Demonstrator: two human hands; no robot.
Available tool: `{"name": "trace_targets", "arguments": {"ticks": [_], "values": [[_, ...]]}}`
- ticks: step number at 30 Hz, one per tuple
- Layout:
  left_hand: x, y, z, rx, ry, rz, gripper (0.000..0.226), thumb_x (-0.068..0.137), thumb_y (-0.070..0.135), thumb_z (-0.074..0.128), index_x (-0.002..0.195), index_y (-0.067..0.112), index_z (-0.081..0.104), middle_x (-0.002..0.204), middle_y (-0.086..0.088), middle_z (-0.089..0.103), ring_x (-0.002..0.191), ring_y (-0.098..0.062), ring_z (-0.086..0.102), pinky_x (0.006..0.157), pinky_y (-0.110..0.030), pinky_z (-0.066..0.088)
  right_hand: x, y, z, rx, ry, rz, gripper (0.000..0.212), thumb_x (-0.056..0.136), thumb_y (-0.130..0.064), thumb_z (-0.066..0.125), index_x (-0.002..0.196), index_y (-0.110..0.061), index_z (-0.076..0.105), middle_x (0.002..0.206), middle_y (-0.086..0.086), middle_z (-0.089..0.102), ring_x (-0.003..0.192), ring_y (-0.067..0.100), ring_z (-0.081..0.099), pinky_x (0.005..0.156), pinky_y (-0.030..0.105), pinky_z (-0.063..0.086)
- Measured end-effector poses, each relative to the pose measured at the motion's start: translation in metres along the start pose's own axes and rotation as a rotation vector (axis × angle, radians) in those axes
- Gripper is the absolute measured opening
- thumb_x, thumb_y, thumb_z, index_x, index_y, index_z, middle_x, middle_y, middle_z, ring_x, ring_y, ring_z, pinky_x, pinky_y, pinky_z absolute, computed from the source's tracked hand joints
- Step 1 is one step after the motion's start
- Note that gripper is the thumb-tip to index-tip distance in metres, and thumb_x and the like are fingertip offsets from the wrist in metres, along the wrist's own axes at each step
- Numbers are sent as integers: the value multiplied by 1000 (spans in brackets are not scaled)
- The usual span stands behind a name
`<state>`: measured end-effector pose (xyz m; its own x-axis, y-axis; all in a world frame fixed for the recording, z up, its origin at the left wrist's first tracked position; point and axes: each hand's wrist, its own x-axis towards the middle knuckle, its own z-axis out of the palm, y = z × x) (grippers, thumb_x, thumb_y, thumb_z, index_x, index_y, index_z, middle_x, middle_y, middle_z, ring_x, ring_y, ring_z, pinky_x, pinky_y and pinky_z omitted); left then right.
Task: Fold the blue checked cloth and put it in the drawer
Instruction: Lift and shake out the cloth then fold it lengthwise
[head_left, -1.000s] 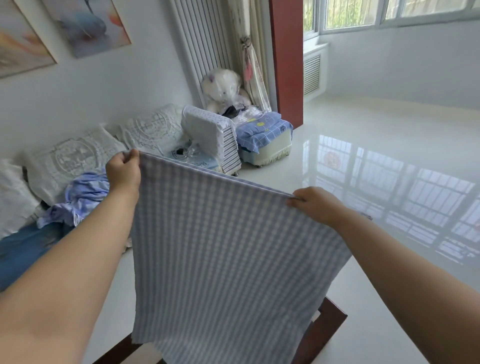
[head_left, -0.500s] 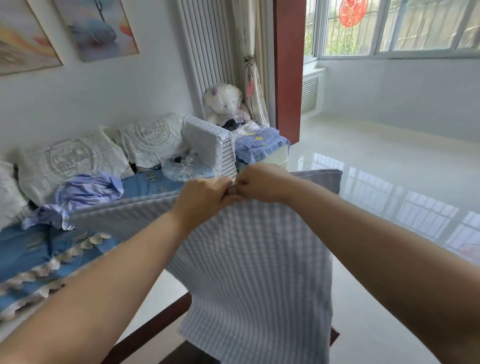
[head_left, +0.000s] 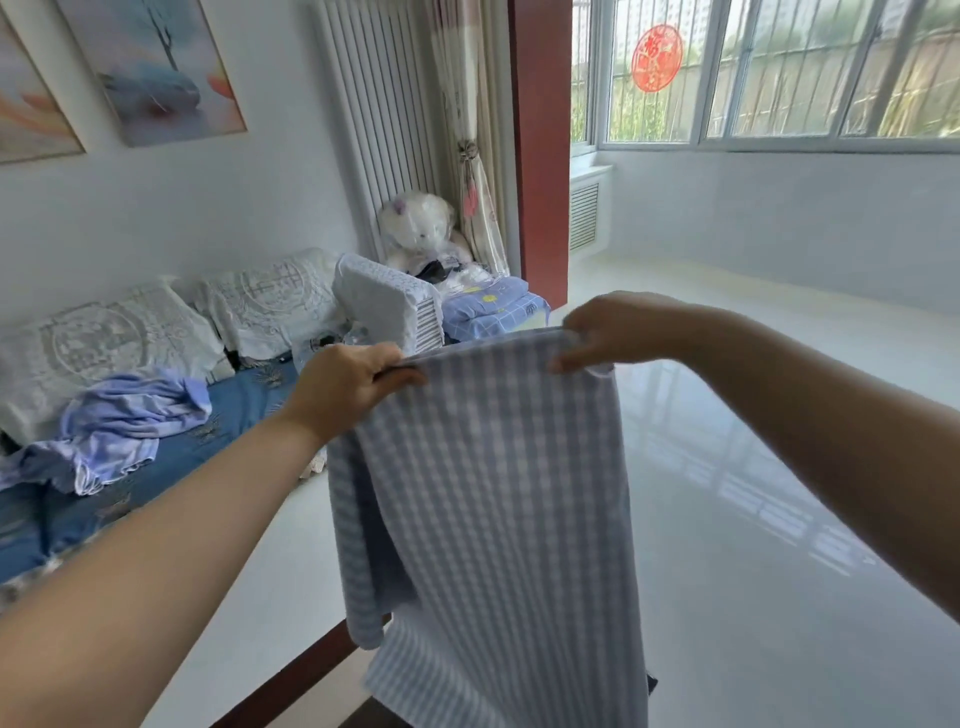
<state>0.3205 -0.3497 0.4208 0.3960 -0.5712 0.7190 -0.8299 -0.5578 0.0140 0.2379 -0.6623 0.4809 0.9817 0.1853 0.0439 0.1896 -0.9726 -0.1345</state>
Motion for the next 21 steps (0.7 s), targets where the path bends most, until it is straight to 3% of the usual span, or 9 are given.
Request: {"name": "trace_targets", "arguments": {"ticks": [2,4,6,8,11,13,15,18,21], "values": [[3,-1,-6,-1,-15,-13,59,87,65,42,73,13,66,50,2,53,52,-8,41,48,-20,31,-5,13,-11,96,-67,56,48,83,-56,61,77,-8,62,72,2,53,71,19,47,59,25,35],[7,0,-9,19,-76,-80,60,83,68,46,72,12,64,48,9,45,49,-5,37,50,-23,32,-6,12,-18,38,-73,78,53,84,-56,59,69,-4,58,68,4,47,69,21,43,58,29,34],[11,0,-10,42,-142,-197,54,79,64,50,71,12,61,47,13,37,51,-17,43,53,-28,34,-9,-12,-17,-87,-19,-42,54,85,-59,54,65,-8,53,67,3,48,69,22,47,62,32,38],[15,-4,-15,54,-143,-274,39,80,59,52,61,25,51,49,13,37,53,-22,47,54,-31,35,-17,-46,-16,-18,9,-235,55,82,-61,55,69,-8,53,67,0,47,64,15,45,62,31,38],[12,-10,-30,57,-87,-334,41,81,62,54,57,32,41,51,8,43,54,-22,49,53,-31,33,-24,-57,-30,4,-26,-257,54,83,-59,55,75,-6,60,67,0,51,64,15,46,60,29,38],[11,-9,-38,48,-59,-328,38,83,55,61,62,25,49,52,3,46,53,-23,50,51,-31,31,-19,-37,-45,-135,-1,-129,45,92,-51,48,96,-12,70,90,3,65,83,20,59,75,29,46],[13,-5,-43,78,-50,-278,39,84,50,63,62,22,46,48,7,41,49,-23,46,48,-30,29,-21,-29,-50,-172,96,-124,37,95,-45,47,102,-18,71,117,2,59,106,18,57,93,34,47],[30,2,-47,107,-41,-278,45,85,56,49,64,16,45,52,-7,52,53,-31,53,52,-30,29,-37,-76,-38,-1,312,-559,21,90,-38,58,86,-23,72,126,-7,51,118,8,42,103,19,29],[57,20,-46,118,-34,-208,47,86,54,39,72,13,54,68,-21,63,63,-36,59,55,-29,28,-46,-120,-22,108,483,-863,24,89,-29,60,73,-13,68,88,0,60,87,8,45,84,18,35]]}}
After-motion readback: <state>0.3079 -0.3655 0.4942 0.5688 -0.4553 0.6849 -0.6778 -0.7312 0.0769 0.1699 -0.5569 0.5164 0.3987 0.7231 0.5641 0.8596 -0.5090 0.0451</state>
